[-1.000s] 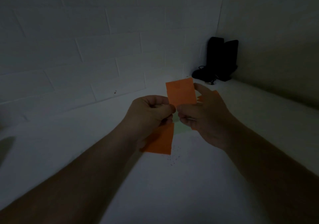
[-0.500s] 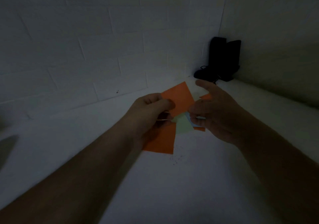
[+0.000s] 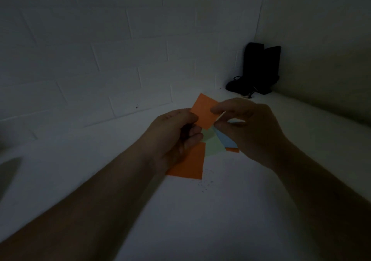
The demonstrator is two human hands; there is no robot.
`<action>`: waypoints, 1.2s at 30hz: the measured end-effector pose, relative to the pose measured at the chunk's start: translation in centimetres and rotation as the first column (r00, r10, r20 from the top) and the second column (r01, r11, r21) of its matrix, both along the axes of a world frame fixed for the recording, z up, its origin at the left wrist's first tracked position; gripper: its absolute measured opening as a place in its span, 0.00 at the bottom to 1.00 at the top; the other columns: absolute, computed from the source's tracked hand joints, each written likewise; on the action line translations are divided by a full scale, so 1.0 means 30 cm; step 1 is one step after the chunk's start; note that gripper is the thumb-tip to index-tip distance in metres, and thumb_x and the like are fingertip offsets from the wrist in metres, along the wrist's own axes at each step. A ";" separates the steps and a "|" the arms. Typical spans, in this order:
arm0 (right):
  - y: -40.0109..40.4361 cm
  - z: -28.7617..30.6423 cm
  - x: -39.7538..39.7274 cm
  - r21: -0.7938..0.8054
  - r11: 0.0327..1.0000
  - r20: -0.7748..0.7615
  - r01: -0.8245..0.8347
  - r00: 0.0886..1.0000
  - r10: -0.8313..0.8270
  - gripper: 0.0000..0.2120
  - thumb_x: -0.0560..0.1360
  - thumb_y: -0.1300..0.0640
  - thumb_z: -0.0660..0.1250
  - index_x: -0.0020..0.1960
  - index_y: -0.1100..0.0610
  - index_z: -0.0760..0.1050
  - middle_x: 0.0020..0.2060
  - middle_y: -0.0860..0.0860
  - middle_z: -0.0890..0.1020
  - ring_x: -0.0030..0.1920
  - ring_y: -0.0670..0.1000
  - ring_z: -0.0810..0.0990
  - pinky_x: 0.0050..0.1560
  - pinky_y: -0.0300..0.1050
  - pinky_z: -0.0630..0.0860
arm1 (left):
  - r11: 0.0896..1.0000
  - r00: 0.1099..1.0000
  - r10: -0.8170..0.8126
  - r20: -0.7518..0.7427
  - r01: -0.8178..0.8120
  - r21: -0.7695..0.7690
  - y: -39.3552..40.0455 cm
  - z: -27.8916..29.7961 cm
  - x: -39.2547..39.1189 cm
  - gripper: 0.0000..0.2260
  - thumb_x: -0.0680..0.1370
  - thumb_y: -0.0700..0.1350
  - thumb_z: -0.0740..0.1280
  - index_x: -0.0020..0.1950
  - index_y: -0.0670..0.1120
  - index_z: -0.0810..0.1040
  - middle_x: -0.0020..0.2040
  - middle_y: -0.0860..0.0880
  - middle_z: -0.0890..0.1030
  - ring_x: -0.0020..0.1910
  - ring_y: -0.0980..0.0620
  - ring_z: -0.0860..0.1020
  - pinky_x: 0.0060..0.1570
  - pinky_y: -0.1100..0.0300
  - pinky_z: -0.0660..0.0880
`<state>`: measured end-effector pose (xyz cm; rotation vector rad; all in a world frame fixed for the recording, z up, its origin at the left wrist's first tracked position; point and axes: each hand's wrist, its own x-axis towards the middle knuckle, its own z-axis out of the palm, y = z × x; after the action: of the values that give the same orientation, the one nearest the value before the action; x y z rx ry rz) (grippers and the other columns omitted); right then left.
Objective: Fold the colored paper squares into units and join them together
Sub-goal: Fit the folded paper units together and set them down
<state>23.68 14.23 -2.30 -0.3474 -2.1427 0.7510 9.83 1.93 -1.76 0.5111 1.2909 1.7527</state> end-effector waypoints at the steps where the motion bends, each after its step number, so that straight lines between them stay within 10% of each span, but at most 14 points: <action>1: 0.002 -0.001 0.000 -0.050 0.999 -0.028 0.002 1.000 -0.003 0.21 0.72 0.65 0.75 0.47 0.38 0.78 0.46 0.35 0.81 0.48 0.40 0.80 0.45 0.29 0.76 | 1.000 1.000 -0.016 0.010 0.016 -0.005 0.000 0.000 0.003 0.07 0.81 0.38 0.65 0.55 0.40 0.82 0.34 0.46 0.80 0.32 0.54 0.78 0.38 0.60 0.81; 12: 0.012 -0.001 -0.004 -0.003 0.998 -0.056 -0.067 0.996 0.067 0.12 0.71 0.65 0.76 0.44 0.48 0.82 0.44 0.42 0.83 0.47 0.42 0.81 0.49 0.28 0.74 | 0.992 0.982 -0.125 -0.142 0.125 -0.009 -0.011 -0.003 0.022 0.05 0.81 0.38 0.68 0.52 0.40 0.83 0.36 0.47 0.81 0.35 0.55 0.78 0.43 0.62 0.82; 21: -0.001 0.013 0.011 -0.394 0.908 -0.082 -0.141 0.990 0.118 0.07 0.75 0.62 0.72 0.43 0.51 0.83 0.40 0.50 0.86 0.43 0.50 0.85 0.47 0.43 0.83 | 0.979 0.919 -0.203 -0.339 0.202 -0.038 -0.021 -0.010 0.018 0.09 0.83 0.35 0.63 0.58 0.36 0.82 0.48 0.41 0.85 0.43 0.50 0.83 0.49 0.57 0.83; 27: -0.011 0.017 0.009 -0.417 0.897 -0.108 -0.147 0.988 0.112 0.11 0.74 0.63 0.74 0.41 0.46 0.84 0.40 0.50 0.87 0.43 0.52 0.86 0.46 0.46 0.84 | 0.994 0.822 0.004 -0.570 0.059 0.093 -0.029 -0.018 0.009 0.16 0.80 0.31 0.66 0.63 0.47 0.81 0.35 0.47 0.82 0.35 0.50 0.78 0.41 0.58 0.77; 33: -0.010 0.026 0.017 -0.420 0.890 -0.084 -0.179 0.984 0.158 0.10 0.72 0.65 0.74 0.44 0.50 0.83 0.42 0.52 0.87 0.45 0.53 0.86 0.47 0.46 0.84 | 0.984 0.801 0.079 -0.593 0.033 0.175 -0.021 -0.019 0.010 0.13 0.78 0.34 0.70 0.55 0.50 0.85 0.39 0.29 0.77 0.38 0.43 0.76 0.45 0.51 0.75; 36: -0.013 0.033 0.025 -0.295 0.941 0.037 -0.166 0.982 0.185 0.13 0.70 0.66 0.76 0.44 0.48 0.83 0.45 0.46 0.86 0.46 0.47 0.85 0.47 0.39 0.81 | 0.981 0.838 0.118 -0.533 -0.015 0.193 -0.022 -0.017 -0.002 0.13 0.79 0.32 0.70 0.57 0.47 0.84 0.38 0.41 0.83 0.37 0.48 0.81 0.41 0.56 0.80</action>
<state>24.42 13.86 -1.32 -0.3394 -2.1443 1.1796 9.77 1.28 -2.28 1.1485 1.5487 1.8652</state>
